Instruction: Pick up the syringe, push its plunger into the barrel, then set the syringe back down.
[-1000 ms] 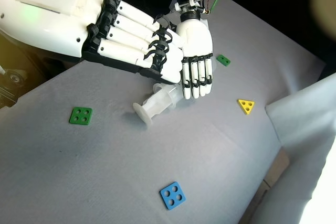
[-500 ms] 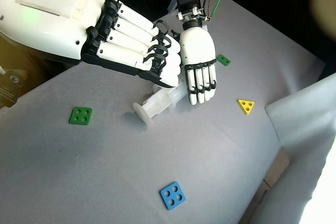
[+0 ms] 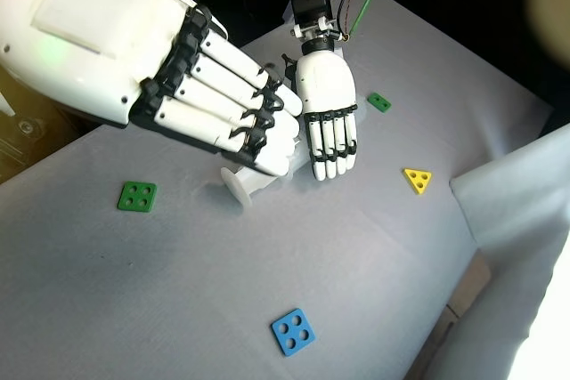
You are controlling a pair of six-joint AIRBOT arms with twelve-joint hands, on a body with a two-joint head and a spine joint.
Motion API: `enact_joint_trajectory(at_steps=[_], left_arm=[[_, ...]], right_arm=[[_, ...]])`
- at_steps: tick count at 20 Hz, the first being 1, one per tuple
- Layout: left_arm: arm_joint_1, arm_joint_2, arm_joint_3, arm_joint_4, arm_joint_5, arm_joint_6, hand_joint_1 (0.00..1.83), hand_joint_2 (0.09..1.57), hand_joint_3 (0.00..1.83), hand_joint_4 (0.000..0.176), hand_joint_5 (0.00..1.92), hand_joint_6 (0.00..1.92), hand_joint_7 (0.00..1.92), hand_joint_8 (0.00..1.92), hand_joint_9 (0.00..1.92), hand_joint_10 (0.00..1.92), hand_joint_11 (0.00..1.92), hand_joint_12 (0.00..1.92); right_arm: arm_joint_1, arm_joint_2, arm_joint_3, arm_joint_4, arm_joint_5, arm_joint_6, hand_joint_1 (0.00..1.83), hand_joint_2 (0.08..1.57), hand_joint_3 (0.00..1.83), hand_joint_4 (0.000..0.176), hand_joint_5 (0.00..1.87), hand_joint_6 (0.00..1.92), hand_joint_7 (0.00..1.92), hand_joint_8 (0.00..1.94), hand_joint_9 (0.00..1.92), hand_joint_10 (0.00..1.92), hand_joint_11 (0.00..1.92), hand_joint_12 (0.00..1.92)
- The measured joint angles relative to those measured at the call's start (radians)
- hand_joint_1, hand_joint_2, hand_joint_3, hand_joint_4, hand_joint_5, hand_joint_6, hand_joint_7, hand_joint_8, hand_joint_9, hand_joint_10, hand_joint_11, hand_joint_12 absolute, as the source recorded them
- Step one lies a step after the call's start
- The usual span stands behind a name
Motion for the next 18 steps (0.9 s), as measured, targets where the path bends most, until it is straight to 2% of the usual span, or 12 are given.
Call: enact_joint_trajectory(at_steps=[2,4,5,6,7,8,11,13,15,18], left_arm=[[0.003,0.0,0.0,0.006,-0.006,-0.004,1.17,1.05,0.01,0.0,0.24,0.01,0.3,0.01,0.29,0.02,0.0,0.86],[0.003,0.0,0.0,0.007,-0.01,-0.004,1.25,1.1,0.0,0.0,0.6,0.04,0.71,0.03,0.71,0.07,0.31,0.92],[0.003,0.0,0.0,0.006,-0.011,-0.005,1.34,1.16,0.0,0.0,0.64,1.03,0.9,0.81,0.83,1.04,0.52,0.95],[0.003,0.0,0.0,0.013,-0.017,-0.006,1.36,1.15,0.0,0.0,0.73,1.12,0.95,0.99,0.85,1.25,0.61,1.0],[0.004,0.0,0.0,0.022,-0.02,0.0,1.37,1.13,0.0,0.0,0.94,0.85,0.92,1.13,0.86,1.29,0.67,1.08],[0.005,0.0,-0.001,0.02,-0.023,-0.002,1.37,1.13,0.0,0.0,0.99,0.79,0.89,1.18,0.87,1.29,0.69,1.12],[0.007,0.0,-0.001,0.02,-0.033,-0.013,1.35,1.18,0.0,0.0,0.98,0.87,0.71,1.42,0.76,1.42,0.63,1.23],[0.009,0.0,-0.001,0.033,-0.033,-0.026,1.34,1.2,0.0,0.0,0.92,0.99,0.7,1.47,0.7,1.47,0.58,1.33],[0.007,0.0,-0.001,0.036,-0.033,-0.042,1.34,1.21,0.0,0.0,0.88,1.04,0.71,1.49,0.67,1.5,0.52,1.39],[-0.018,0.002,-0.002,0.016,0.004,-0.054,1.33,1.23,0.0,0.0,0.86,1.08,0.68,1.5,0.64,1.55,0.45,1.47]], right_arm=[[0.0,0.001,0.0,0.003,-0.021,0.053,0.0,1.32,0.0,0.0,0.2,0.0,0.2,0.0,0.15,0.0,0.0,0.34],[0.0,0.003,0.0,0.003,-0.017,0.063,0.0,1.33,0.0,0.0,0.21,0.0,0.21,0.0,0.16,0.01,0.0,0.39],[0.0,0.007,0.0,0.003,-0.011,0.069,0.0,1.33,0.0,0.0,0.21,0.0,0.2,0.0,0.16,0.0,0.0,0.37],[-0.001,0.013,-0.002,0.003,-0.01,0.089,0.0,1.33,0.0,0.0,0.22,0.0,0.21,0.0,0.16,0.0,0.0,0.37],[-0.001,0.015,-0.002,0.003,-0.01,0.101,0.0,1.33,0.0,0.0,0.22,0.0,0.21,0.0,0.17,0.0,0.0,0.38],[-0.005,0.015,-0.002,0.003,-0.01,0.108,0.0,1.33,0.0,0.0,0.22,0.0,0.21,0.0,0.17,0.0,0.0,0.38],[-0.008,0.015,-0.002,0.003,-0.008,0.109,0.0,1.34,0.0,0.0,0.21,0.0,0.21,0.0,0.16,0.0,0.0,0.35],[-0.016,0.025,-0.006,0.003,0.0,0.126,0.0,1.34,0.0,0.0,0.22,0.0,0.22,0.0,0.17,0.0,0.0,0.37],[-0.027,0.034,-0.006,0.003,-0.003,0.207,0.0,1.34,0.0,0.0,0.21,0.0,0.2,0.0,0.15,0.0,0.0,0.33],[-0.042,0.046,-0.006,0.003,-0.044,0.393,0.0,1.33,0.0,0.0,0.22,0.0,0.19,0.0,0.15,0.0,0.0,0.33]])
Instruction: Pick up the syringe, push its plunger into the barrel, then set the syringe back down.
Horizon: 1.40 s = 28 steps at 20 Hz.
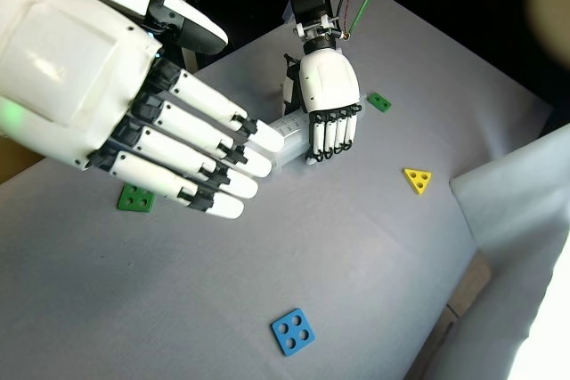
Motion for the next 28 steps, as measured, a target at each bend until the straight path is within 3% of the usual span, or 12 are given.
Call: enact_joint_trajectory(at_steps=[4,9,12,14,19,28], left_arm=[[-0.09,0.031,-0.02,0.012,0.042,-0.008,1.33,1.24,0.0,0.0,0.8,1.11,0.69,1.57,0.62,1.58,0.47,1.5],[-0.158,0.084,-0.024,-0.044,0.061,-0.002,1.31,1.29,0.0,0.0,0.64,1.4,0.63,1.66,0.61,1.6,0.47,1.51],[-0.207,0.103,-0.024,-0.054,0.086,0.008,1.32,1.27,0.0,0.0,0.68,1.39,0.66,1.57,0.66,1.55,0.45,1.5],[-0.233,0.103,-0.024,-0.07,0.098,0.017,1.33,1.25,0.0,0.0,0.71,1.32,0.67,1.54,0.68,1.55,0.46,1.49],[-0.294,0.126,-0.024,-0.111,0.126,0.049,1.33,1.26,0.0,0.0,0.69,1.31,0.68,1.58,0.65,1.58,0.49,1.53],[-0.317,0.14,-0.024,-0.116,0.157,0.061,1.33,1.26,0.0,0.0,0.68,1.32,0.68,1.54,0.66,1.59,0.47,1.55]], right_arm=[[-0.042,0.0,0.0,0.006,-0.087,0.207,0.0,1.33,0.0,0.0,0.21,0.0,0.21,0.0,0.16,0.01,0.0,0.3],[-0.079,0.002,0.0,0.011,-0.113,0.41,0.0,1.32,0.0,0.0,0.21,0.0,0.21,0.0,0.16,0.01,0.0,0.3],[-0.09,0.001,-0.014,0.015,-0.15,0.519,0.0,1.31,0.0,0.0,0.21,0.01,0.2,0.01,0.16,0.0,0.0,0.24],[-0.097,0.002,-0.017,0.014,-0.195,0.603,0.0,1.32,0.0,0.0,0.2,0.0,0.2,0.0,0.16,0.0,0.0,0.29],[-0.115,0.003,-0.042,0.203,-0.291,0.648,0.0,1.31,0.0,0.0,0.2,0.0,0.19,0.0,0.15,0.0,0.0,0.22],[-0.071,-0.05,-0.052,0.211,-0.314,0.683,0.0,1.34,0.0,0.0,0.16,0.0,0.15,0.0,0.11,0.0,0.0,0.08]])
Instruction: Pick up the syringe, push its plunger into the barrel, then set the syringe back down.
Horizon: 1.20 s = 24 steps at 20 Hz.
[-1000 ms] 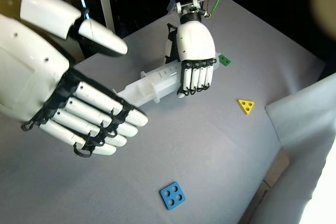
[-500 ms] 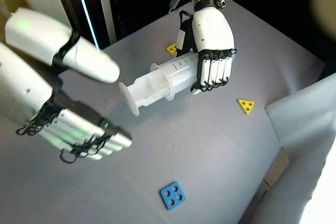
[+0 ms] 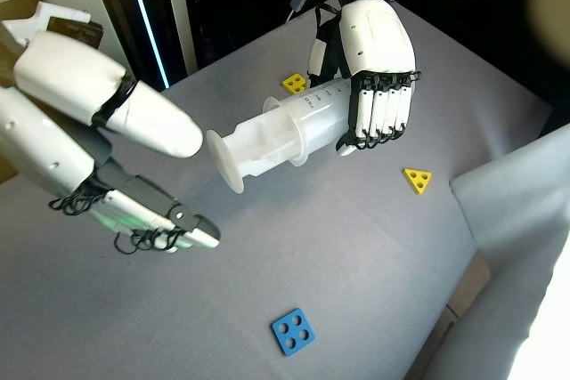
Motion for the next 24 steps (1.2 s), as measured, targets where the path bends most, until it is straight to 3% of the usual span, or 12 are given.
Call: enact_joint_trajectory(at_steps=[2,10,24], left_arm=[[-0.001,0.0,0.0,-0.001,0.002,0.001,1.33,1.26,0.0,0.0,0.68,1.32,0.67,1.55,0.65,1.6,0.46,1.56],[-0.002,0.0,0.0,-0.008,0.0,0.011,1.32,1.27,0.0,0.0,0.67,1.33,0.66,1.56,0.66,1.61,0.46,1.55],[-0.002,0.006,0.003,-0.023,-0.023,0.035,1.32,1.26,0.0,0.0,0.68,1.34,0.67,1.53,0.65,1.61,0.46,1.57]], right_arm=[[0.008,-0.023,-0.003,-0.001,-0.004,0.0,0.0,1.33,0.0,0.0,0.17,0.0,0.16,0.0,0.12,0.0,0.0,0.15],[0.095,-0.034,-0.079,-0.001,-0.036,-0.04,0.0,1.32,0.0,0.0,0.17,0.0,0.16,0.0,0.13,0.01,0.0,0.15],[0.099,-0.16,-0.037,-0.014,-0.112,-0.043,0.0,1.31,0.0,0.0,0.17,0.0,0.17,0.0,0.13,0.0,0.0,0.13]])
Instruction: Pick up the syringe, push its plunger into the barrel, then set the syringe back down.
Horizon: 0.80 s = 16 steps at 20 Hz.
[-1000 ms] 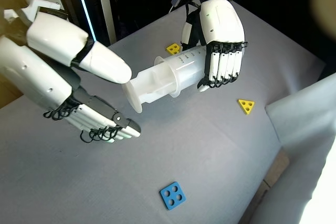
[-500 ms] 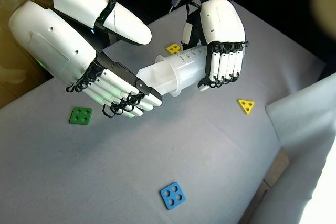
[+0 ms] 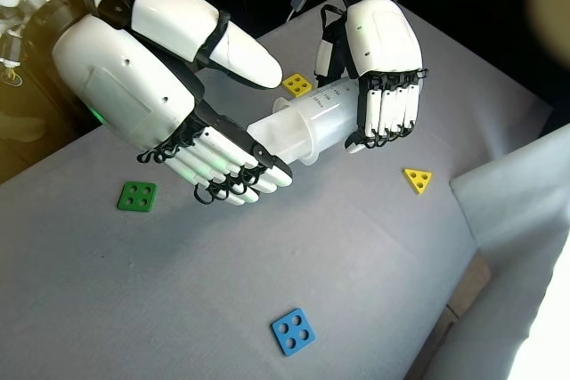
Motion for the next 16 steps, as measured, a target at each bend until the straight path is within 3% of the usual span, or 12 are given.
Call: enact_joint_trajectory(at_steps=[8,16], left_arm=[[0.0,0.005,0.005,-0.009,-0.023,0.015,1.32,1.27,0.0,0.0,0.65,1.36,0.67,1.54,0.64,1.63,0.45,1.6],[-0.005,0.006,0.005,-0.018,-0.034,-0.001,1.32,1.27,0.0,0.0,0.66,1.38,0.67,1.54,0.64,1.6,0.46,1.57]], right_arm=[[0.003,-0.098,0.053,-0.023,-0.028,-0.002,0.0,1.31,0.0,0.0,0.17,0.0,0.18,0.0,0.13,0.0,0.0,0.19],[0.07,-0.142,0.059,-0.045,-0.05,-0.029,0.0,1.31,0.0,0.0,0.18,0.0,0.17,0.0,0.13,0.0,0.0,0.1]])
